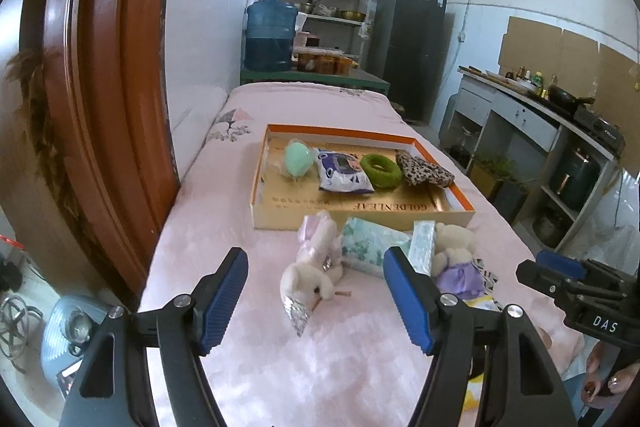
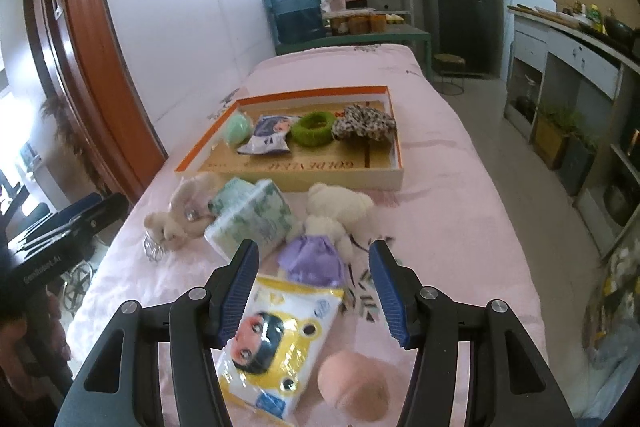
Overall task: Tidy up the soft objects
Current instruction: 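Move both tools back from the box toward the remaining soft items, then grasp the white tissue pack with the left tool while the right tool grasps the pink ball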
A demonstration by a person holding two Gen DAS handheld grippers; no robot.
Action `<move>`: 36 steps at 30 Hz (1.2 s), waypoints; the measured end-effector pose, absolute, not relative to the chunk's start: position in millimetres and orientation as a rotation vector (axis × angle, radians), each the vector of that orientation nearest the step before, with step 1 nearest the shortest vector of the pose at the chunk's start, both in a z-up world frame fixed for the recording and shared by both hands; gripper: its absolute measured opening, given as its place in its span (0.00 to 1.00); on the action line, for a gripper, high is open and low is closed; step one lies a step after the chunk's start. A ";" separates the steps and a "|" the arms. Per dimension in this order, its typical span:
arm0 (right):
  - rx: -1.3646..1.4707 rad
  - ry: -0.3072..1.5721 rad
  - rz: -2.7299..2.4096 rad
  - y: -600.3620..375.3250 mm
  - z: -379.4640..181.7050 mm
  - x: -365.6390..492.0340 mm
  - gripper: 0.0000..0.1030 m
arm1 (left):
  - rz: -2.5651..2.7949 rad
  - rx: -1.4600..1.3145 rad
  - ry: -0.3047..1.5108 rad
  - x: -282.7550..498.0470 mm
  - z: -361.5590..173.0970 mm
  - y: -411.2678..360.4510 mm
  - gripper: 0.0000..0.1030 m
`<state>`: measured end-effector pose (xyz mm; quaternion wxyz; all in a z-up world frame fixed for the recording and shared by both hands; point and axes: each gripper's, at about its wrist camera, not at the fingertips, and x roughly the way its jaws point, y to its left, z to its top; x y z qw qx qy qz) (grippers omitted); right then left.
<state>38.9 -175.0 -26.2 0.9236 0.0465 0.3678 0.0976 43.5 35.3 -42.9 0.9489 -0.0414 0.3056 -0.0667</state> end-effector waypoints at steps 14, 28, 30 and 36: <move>0.083 0.788 0.161 -190.4 -55.8 6.3 0.57 | -0.226 -0.058 0.681 26.6 -70.0 7.1 0.68; 0.085 0.825 0.141 -194.8 -74.2 -1.0 0.57 | -0.250 -0.071 0.686 15.7 -80.3 -1.1 0.68; 0.084 0.829 0.143 -194.5 -75.2 -0.8 0.57 | -0.260 -0.067 0.689 15.6 -81.3 -4.3 0.68; 0.085 0.843 0.142 -194.9 -80.4 1.1 0.57 | -0.268 -0.062 0.698 15.4 -84.4 -8.4 0.68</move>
